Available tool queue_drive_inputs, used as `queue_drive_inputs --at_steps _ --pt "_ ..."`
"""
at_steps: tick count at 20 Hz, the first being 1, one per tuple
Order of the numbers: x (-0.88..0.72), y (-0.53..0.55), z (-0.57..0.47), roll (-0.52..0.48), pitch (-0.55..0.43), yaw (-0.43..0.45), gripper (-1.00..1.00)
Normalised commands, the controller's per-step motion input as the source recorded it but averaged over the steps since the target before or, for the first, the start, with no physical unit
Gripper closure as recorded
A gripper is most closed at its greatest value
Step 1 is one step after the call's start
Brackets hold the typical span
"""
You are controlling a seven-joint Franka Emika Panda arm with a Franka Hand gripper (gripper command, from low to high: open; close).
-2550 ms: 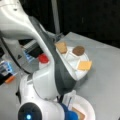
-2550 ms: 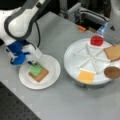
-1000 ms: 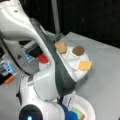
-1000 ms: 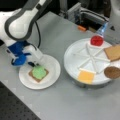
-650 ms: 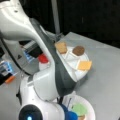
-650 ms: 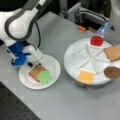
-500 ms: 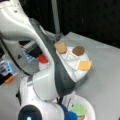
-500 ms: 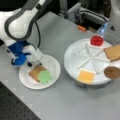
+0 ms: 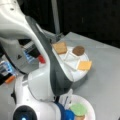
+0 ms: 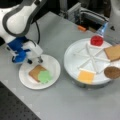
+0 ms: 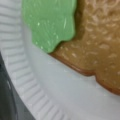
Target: Ingredient selection for cheeseburger or sandwich
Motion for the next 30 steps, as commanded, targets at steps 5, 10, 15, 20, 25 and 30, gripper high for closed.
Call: queue_drive_inputs --at_steps 5,10,15,20,25,30 --pt "-0.36 0.42 0.27 -0.401 0.005 -0.127 -1.0" --pt "-0.43 0.74 0.29 -0.752 -0.069 -0.189 -1.0" --pt "-0.49 0.76 0.28 -0.776 -0.07 -0.199 -1.0" --pt "-0.47 0.4 0.06 -0.581 -0.121 -0.199 -1.0" --pt "-0.54 0.2 0.01 -0.372 -0.17 -0.102 -1.0" --pt "-0.69 0.36 -0.04 -0.267 -0.214 -0.017 -1.0"
